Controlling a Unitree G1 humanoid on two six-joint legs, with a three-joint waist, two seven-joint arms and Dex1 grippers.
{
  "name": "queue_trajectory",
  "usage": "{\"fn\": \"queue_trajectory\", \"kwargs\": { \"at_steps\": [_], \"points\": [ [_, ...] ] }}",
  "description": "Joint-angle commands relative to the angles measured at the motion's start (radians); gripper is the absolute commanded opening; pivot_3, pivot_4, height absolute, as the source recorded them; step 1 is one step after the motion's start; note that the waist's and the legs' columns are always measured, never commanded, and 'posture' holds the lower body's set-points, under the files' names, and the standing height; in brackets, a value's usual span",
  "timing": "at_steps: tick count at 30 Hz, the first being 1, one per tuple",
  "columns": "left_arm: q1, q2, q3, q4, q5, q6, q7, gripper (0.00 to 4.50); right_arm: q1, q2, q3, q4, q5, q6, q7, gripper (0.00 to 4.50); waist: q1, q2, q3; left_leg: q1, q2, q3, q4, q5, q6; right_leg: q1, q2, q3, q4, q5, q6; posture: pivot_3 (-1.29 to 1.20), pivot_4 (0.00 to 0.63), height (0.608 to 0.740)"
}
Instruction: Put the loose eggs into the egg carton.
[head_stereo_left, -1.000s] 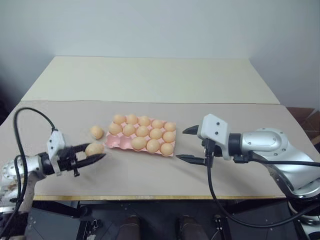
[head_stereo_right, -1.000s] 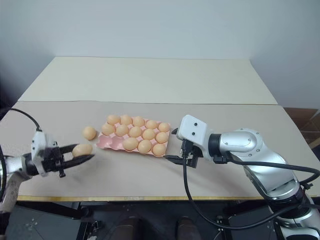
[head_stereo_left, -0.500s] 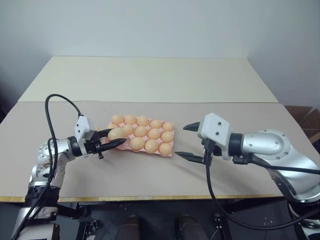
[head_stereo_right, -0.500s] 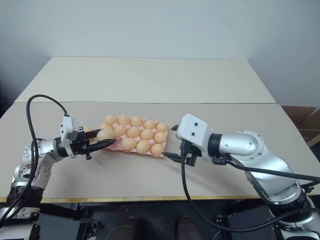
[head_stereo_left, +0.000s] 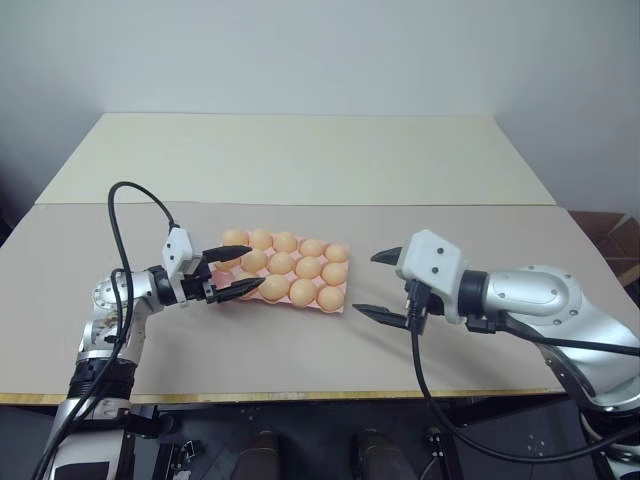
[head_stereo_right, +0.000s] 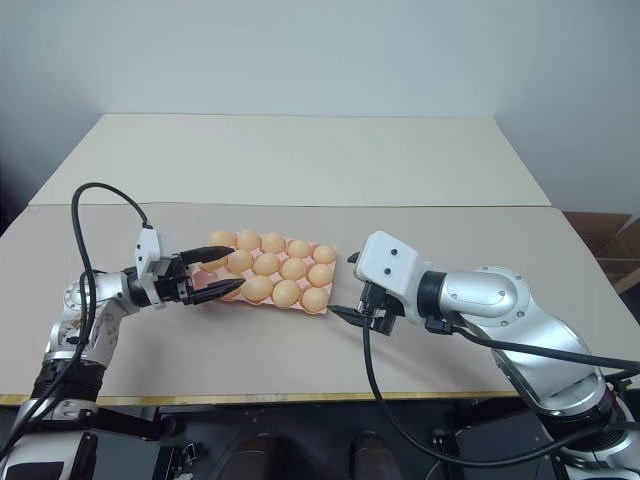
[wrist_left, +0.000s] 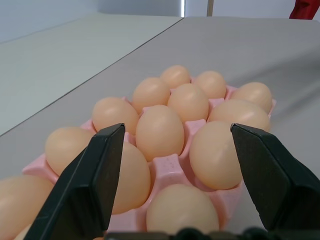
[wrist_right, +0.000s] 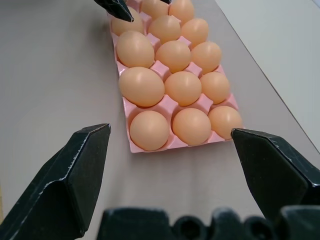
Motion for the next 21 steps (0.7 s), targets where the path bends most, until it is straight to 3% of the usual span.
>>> {"fn": "queue_trajectory", "kwargs": {
  "at_steps": [1,6,13,21],
  "points": [
    [0.025,0.033,0.048,-0.072,-0.042,0.012,-0.003,3.65,-0.011,-0.007,-0.019,-0.015,-0.01,-0.025,-0.003,4.5,-0.002,0.0,0.0,0.0,0.0,0.0,0.0,0.0,0.0,0.0,0.0,0.0,0.0,0.0,0.0,0.0,0.15,0.74],
    [0.113,0.096,0.108,-0.174,-0.074,0.049,0.005,3.65,-0.011,-0.013,-0.013,-0.012,-0.019,-0.037,0.007,4.5,-0.003,0.0,0.0,0.0,0.0,0.0,0.0,0.0,0.0,0.0,0.0,0.0,0.0,0.0,0.0,0.0,0.15,0.74],
    [0.398,0.244,0.332,-0.321,-0.128,0.099,0.009,3.65,0.016,-0.04,-0.053,-0.014,0.017,-0.111,0.085,4.5,-0.005,0.0,0.0,0.001,0.002,-0.003,-0.001,0.0,0.0,-0.001,0.0,0.001,0.0,0.0,0.0,0.0,0.15,0.74],
    [0.689,0.282,0.586,-0.449,-0.162,0.187,0.028,3.65,0.056,-0.06,-0.074,0.035,0.029,-0.247,0.203,4.5,0.0,0.0,0.0,0.002,0.002,-0.002,-0.001,0.0,0.0,0.001,-0.001,0.0,-0.002,0.0,0.0,0.0,0.15,0.74]
  ]
}}
